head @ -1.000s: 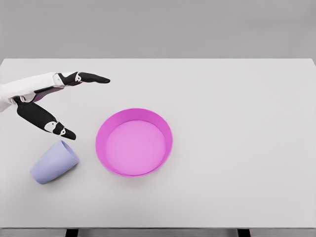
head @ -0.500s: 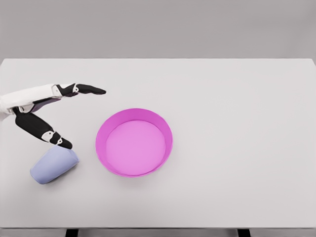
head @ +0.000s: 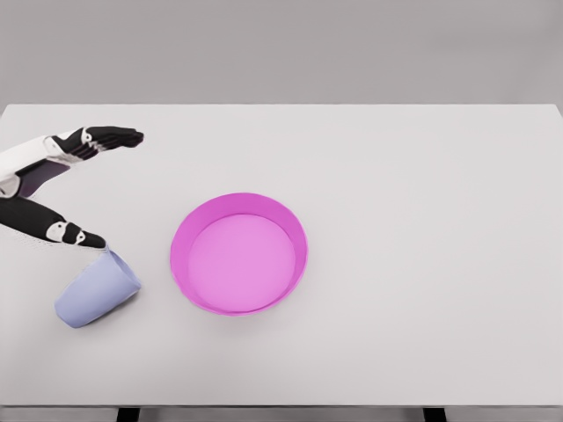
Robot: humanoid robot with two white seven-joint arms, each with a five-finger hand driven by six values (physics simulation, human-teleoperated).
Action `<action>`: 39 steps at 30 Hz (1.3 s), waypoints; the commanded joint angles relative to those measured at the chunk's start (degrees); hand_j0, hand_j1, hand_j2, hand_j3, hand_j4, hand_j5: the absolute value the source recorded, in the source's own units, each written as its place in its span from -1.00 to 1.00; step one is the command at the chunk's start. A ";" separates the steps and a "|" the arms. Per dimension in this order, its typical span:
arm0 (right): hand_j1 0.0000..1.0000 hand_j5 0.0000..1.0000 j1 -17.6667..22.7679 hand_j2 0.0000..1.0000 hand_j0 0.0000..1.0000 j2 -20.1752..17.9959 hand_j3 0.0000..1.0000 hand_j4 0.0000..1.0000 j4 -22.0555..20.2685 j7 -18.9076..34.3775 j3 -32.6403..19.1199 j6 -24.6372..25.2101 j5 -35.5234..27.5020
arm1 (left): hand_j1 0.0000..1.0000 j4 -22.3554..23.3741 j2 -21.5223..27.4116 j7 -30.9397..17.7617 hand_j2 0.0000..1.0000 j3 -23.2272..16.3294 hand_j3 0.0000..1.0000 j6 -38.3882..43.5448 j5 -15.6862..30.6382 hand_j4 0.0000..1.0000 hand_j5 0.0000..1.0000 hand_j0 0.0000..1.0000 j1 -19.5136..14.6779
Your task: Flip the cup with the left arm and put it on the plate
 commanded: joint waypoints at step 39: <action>1.00 1.00 0.00 1.00 1.00 -0.01 1.00 1.00 0.01 0.00 0.00 0.00 -0.01 | 1.00 0.07 -6.19 8.98 1.00 17.66 1.00 9.97 -10.21 1.00 1.00 1.00 27.07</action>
